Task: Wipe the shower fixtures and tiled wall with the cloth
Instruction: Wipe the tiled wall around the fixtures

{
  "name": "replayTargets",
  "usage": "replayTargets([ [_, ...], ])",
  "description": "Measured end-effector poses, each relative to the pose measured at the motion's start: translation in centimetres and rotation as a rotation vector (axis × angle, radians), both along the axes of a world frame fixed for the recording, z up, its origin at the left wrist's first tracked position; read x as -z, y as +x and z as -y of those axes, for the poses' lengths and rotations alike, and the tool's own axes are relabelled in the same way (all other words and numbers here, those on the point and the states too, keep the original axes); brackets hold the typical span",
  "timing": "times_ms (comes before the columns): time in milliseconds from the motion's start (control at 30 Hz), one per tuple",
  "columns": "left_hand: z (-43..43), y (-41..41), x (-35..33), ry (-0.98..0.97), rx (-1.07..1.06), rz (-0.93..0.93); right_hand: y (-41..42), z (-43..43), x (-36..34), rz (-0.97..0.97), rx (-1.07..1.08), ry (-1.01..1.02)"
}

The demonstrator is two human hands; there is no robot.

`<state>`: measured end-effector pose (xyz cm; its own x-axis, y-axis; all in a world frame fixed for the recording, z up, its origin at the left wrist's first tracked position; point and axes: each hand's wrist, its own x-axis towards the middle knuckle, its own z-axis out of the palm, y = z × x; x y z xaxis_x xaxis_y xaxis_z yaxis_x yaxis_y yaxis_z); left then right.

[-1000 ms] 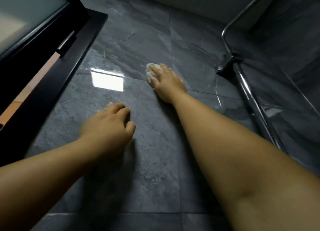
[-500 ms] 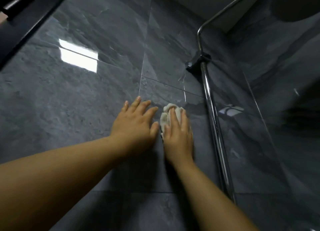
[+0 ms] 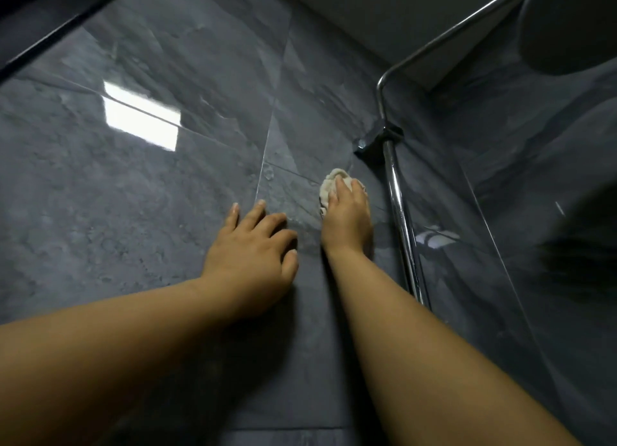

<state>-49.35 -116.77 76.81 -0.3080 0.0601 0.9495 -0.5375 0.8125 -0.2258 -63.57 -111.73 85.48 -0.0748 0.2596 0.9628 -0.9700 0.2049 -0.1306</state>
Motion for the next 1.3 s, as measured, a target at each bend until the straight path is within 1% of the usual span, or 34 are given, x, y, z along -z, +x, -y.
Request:
replayTargets([
  [100,0.0,-0.1,-1.3,-0.004,0.009,-0.007,-0.4,0.0,-3.3,0.100,0.036,-0.020],
  [267,0.9,-0.3,-1.6,-0.068,-0.050,-0.008,0.5,0.0,-7.3,0.312,-0.021,-0.041],
  [400,0.8,-0.4,-1.5,-0.070,-0.073,-0.008,0.7,0.2,-7.2,0.339,-0.013,-0.029],
  [567,-0.4,0.1,-1.8,0.000,-0.089,0.073,0.4,-0.2,-4.9,0.375,-0.034,0.000],
  [767,-0.9,0.3,0.2,0.009,-0.038,0.137,1.3,-0.5,0.5,0.496,-0.091,-0.002],
  [1000,-1.6,0.5,4.5,0.055,0.033,0.210,2.1,-0.5,10.1,0.592,-0.120,0.017],
  [1133,-2.5,0.2,6.8,0.085,0.079,0.257,2.4,-0.8,15.8,0.655,-0.084,0.057],
  [1300,-2.9,0.1,9.2,0.129,0.096,0.322,3.0,-0.5,22.3,0.713,-0.091,0.072],
])
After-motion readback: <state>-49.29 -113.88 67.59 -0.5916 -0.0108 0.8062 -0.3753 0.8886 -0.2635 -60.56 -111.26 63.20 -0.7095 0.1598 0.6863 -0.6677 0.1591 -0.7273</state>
